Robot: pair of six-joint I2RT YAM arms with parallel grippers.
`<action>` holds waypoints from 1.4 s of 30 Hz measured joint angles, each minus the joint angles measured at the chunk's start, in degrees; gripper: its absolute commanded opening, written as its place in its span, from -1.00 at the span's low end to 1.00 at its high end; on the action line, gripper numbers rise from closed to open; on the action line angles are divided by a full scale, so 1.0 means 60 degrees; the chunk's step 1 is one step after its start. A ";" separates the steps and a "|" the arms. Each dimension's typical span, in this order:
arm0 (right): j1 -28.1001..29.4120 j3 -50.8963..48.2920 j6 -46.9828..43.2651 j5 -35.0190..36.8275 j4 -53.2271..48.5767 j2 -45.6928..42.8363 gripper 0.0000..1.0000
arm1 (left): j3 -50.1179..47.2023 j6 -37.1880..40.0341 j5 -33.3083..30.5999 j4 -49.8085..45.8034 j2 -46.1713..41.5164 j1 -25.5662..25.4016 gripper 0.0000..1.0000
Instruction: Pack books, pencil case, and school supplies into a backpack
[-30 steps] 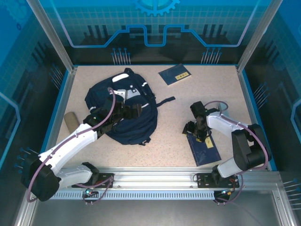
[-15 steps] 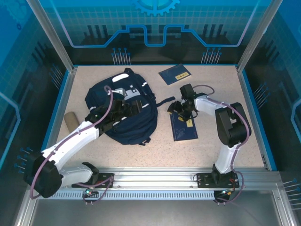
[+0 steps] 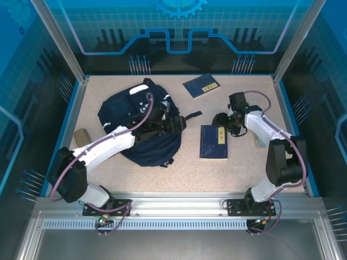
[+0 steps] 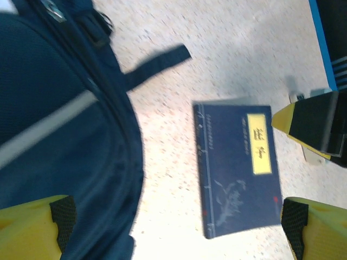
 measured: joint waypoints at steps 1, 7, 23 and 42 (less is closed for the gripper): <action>-0.0113 -0.0193 -0.0073 0.0004 -0.0029 -0.0036 0.39 | 0.0087 -0.0080 0.0109 0.0029 0.0197 -0.0142 0.80; -0.0310 -0.1096 -0.0262 0.0182 -0.0306 -0.0004 0.12 | 0.0714 -0.0699 0.0619 0.0211 0.1730 -0.0958 0.63; -0.0313 -0.1049 -0.0579 0.0506 -0.0291 0.0841 -0.48 | 0.2849 -0.1723 0.1300 0.0087 0.4513 -0.1351 0.30; -0.0317 -0.0816 -0.0827 -0.0229 0.0011 0.1264 -0.56 | 0.3796 -0.2437 0.1606 -0.0656 0.5971 -0.1213 0.13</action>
